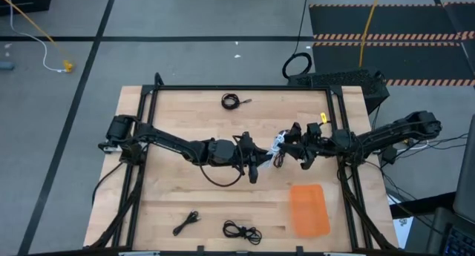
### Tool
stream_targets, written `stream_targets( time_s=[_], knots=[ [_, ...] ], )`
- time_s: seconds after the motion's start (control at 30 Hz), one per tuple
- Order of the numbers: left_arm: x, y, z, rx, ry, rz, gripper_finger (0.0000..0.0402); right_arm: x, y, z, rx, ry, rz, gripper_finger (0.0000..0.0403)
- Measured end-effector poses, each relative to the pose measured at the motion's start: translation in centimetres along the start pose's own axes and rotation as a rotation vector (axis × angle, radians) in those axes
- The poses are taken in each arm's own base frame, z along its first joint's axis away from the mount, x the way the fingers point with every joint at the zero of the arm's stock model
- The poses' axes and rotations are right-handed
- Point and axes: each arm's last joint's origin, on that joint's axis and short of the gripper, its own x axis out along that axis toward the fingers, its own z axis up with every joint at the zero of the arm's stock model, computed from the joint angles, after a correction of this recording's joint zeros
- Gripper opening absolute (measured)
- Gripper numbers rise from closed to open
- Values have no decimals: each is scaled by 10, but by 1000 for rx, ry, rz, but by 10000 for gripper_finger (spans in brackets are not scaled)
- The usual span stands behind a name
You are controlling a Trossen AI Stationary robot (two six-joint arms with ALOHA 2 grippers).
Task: Pick and place USB-C Cables
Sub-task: Put the white charger cable into the orange bin
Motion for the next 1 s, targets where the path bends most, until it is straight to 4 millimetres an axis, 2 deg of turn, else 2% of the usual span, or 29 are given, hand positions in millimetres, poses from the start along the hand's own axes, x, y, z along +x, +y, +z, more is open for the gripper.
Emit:
stream_targets(
  time_s=[0.13,0.2,0.37,0.77,1.0],
  knots=[
    [0,-1,0,0,0,-2,31,0,0,0,-2,-5,1,45],
    [0,-1,0,0,0,-3,31,0,0,0,-17,-5,-1,22],
    [-1,-4,-1,21,1,-9,44,0,0,0,-14,4,-3,22],
    [0,-2,-1,45,2,0,190,-7,2,6,-16,22,-12,16],
    [-6,10,15,40,-7,82,232,-16,0,9,-43,89,-63,14]
  ],
)
